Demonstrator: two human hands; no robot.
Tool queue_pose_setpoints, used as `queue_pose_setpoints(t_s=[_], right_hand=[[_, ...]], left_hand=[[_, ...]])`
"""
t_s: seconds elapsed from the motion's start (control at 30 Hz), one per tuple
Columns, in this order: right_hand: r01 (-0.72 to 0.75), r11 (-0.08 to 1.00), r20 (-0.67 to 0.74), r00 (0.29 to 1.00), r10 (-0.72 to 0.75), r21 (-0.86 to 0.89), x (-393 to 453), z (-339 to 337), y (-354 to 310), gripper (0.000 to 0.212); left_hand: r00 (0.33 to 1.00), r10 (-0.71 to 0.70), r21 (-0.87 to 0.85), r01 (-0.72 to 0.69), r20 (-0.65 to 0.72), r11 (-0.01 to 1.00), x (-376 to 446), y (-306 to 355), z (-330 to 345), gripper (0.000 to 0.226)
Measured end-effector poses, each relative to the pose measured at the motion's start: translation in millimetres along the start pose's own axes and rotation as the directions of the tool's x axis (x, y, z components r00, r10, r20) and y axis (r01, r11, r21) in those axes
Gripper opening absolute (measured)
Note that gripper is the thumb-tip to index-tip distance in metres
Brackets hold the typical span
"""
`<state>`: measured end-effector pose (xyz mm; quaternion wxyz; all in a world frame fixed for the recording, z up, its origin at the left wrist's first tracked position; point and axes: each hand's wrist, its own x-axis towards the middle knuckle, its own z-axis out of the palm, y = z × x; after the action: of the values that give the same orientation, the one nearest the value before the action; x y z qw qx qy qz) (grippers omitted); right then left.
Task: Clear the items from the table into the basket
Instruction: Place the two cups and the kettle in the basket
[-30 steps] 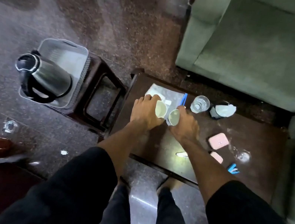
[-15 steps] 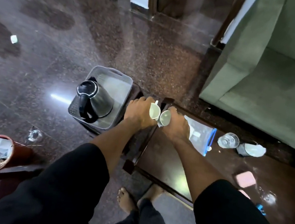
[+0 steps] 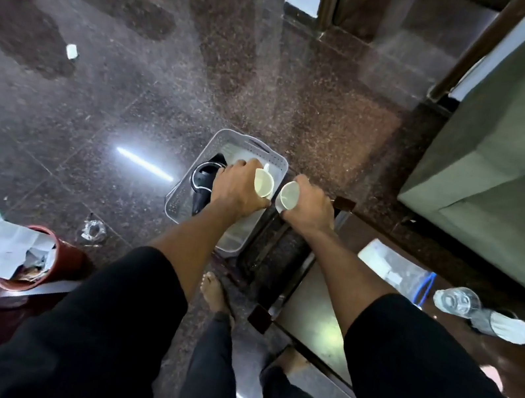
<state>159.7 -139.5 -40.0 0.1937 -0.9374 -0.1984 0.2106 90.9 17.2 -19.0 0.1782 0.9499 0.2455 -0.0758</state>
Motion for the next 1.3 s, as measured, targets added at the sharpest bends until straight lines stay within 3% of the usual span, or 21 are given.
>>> queue_pose_setpoints(t_s=[0.2, 0.43, 0.6, 0.77, 0.9, 1.07, 1.23, 1.3], right_hand=[[-0.077, 0.997, 0.021, 0.997, 0.077, 0.019, 51.1, 34.1, -48.1, 0.064], [-0.158, 0.987, 0.029, 0.987, 0.158, 0.001, 119.2, 92.3, -86.4, 0.063], [-0.131, 0.988, 0.036, 0.990, 0.134, -0.082, 161.8, 117.2, -88.4, 0.063], [-0.022, 0.988, 0.089, 0.995, 0.036, -0.156, 196.0, 130.3, -83.6, 0.057], [0.114, 0.961, 0.198, 0.978, -0.064, -0.253, 218.5, 140.4, -87.8, 0.061], [0.100, 0.952, 0.214, 0.976, -0.038, -0.288, 233.0, 154.1, -92.5, 0.065], [0.066, 0.974, 0.197, 0.980, -0.022, -0.218, 238.6, 163.6, -95.7, 0.052], [0.092, 0.962, 0.183, 0.982, -0.045, -0.257, 238.3, 164.2, -96.6, 0.062]], left_hand=[[0.999, -0.007, -0.035, 0.009, 0.054, 0.999, 68.3, -51.9, -16.3, 0.068], [0.997, -0.045, -0.203, 0.056, 0.056, 0.978, 142.3, -99.0, -1.2, 0.070], [0.995, -0.071, -0.250, 0.086, 0.068, 0.964, 188.5, -132.1, 15.1, 0.070], [0.983, 0.076, -0.117, -0.057, 0.168, 0.992, 212.7, -171.2, 37.3, 0.071], [0.943, 0.179, 0.055, -0.202, 0.281, 0.978, 221.7, -190.4, 64.8, 0.059], [0.926, 0.245, 0.132, -0.291, 0.286, 0.948, 219.0, -203.2, 92.6, 0.070], [0.897, 0.337, 0.221, -0.404, 0.287, 0.888, 220.8, -213.3, 98.4, 0.070], [0.887, 0.366, 0.249, -0.436, 0.283, 0.865, 221.8, -214.4, 95.2, 0.071]])
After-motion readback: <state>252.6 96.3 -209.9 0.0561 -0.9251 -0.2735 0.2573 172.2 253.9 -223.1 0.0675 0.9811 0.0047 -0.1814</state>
